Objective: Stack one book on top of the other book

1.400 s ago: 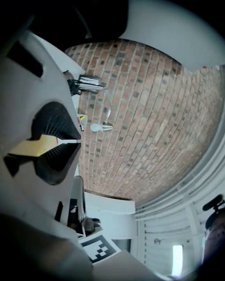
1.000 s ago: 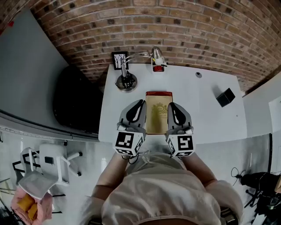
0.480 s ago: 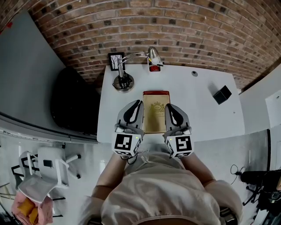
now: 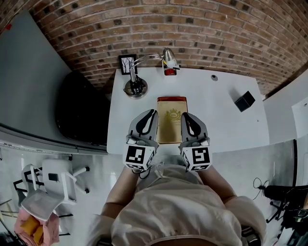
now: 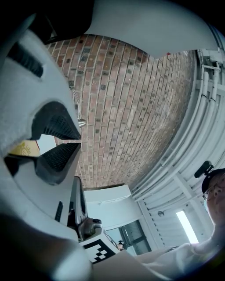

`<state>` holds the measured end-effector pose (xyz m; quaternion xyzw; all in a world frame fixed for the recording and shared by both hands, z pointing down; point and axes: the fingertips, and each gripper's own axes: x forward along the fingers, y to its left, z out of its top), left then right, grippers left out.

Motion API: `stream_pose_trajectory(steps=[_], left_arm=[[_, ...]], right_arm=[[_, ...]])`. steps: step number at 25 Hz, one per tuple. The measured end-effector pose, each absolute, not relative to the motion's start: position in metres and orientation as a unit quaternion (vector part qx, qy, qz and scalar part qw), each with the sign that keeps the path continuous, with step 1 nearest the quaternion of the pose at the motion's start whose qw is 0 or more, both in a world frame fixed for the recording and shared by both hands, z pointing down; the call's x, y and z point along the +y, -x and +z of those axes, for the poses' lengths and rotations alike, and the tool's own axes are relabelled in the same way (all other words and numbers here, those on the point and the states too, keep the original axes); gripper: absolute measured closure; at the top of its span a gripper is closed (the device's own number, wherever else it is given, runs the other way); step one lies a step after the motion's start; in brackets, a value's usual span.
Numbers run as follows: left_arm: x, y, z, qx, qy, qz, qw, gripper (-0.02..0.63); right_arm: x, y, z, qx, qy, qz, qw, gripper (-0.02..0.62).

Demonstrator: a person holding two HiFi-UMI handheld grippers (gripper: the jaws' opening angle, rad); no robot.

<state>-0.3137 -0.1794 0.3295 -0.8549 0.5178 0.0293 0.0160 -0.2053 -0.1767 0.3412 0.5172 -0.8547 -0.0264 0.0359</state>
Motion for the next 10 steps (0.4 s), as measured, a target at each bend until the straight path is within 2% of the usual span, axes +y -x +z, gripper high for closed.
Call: stream_pose_trajectory(steps=[10], left_arm=[[-0.1782, 0.3142, 0.3378, 0.519, 0.854, 0.029, -0.003, 0.566]], right_arm=[[-0.1759, 0.2049, 0.3482, -0.856, -0.515, -0.014, 0.041, 0.568]])
